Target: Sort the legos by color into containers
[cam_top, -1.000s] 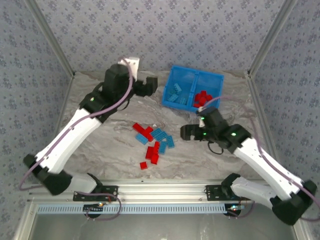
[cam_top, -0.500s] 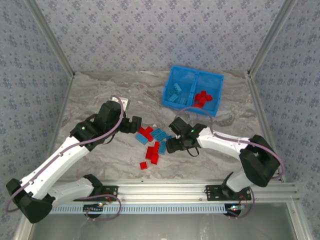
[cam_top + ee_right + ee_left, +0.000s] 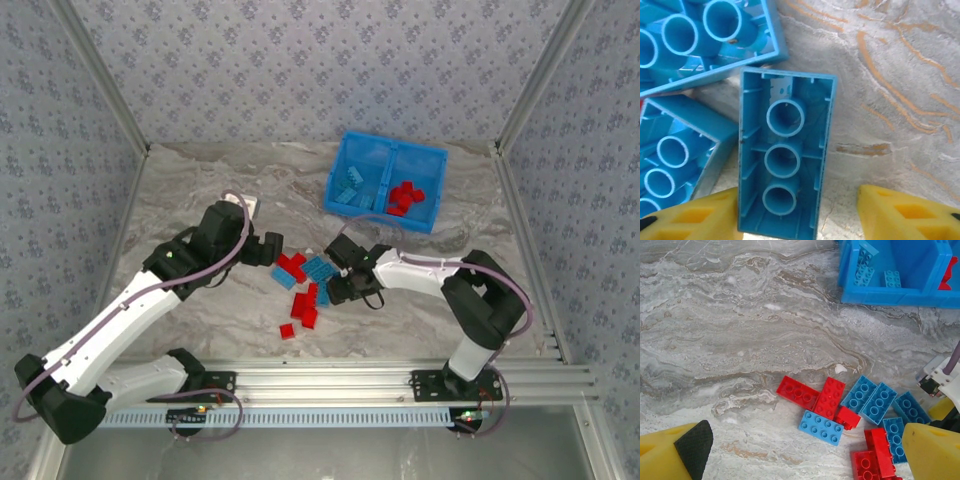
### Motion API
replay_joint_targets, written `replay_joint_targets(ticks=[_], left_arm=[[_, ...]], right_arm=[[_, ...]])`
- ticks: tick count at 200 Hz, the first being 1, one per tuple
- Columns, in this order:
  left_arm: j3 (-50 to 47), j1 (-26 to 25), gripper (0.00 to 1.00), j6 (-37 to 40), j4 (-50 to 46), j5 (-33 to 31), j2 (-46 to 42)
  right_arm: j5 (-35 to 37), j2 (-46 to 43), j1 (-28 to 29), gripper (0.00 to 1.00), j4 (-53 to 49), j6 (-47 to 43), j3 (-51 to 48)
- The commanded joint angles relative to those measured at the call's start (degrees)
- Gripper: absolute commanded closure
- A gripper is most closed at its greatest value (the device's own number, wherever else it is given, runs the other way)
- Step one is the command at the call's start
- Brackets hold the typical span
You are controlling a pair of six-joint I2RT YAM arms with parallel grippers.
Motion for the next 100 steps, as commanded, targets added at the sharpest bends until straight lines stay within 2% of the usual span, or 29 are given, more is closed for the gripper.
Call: replay_joint_targets(ticks=[1,45,77,100], left_arm=[[1.1,-0.1,0.01,-0.4,-0.7,-1.1,0.2],[0.3,-0.1,0.01,0.8,0.0,1.1,-0.9],[-2.5,-0.2,0.01,3.3,7.1,8.0,-4.2],[-5.1,-0.2,0.01,4.2,12.8,14.5,-7.5]], right_arm=[[0.7,2.4,0.4,0.47,1.3,0.4,1.3],[7.7,-3.0,0.4,0.67,-2.9,3.6,0.5],[12.7,-15.7,0.3,0.70,-6.2,4.5,-1.4],[16.8,-21.7,0.3,0.71,-11.8,2.8,4.7]])
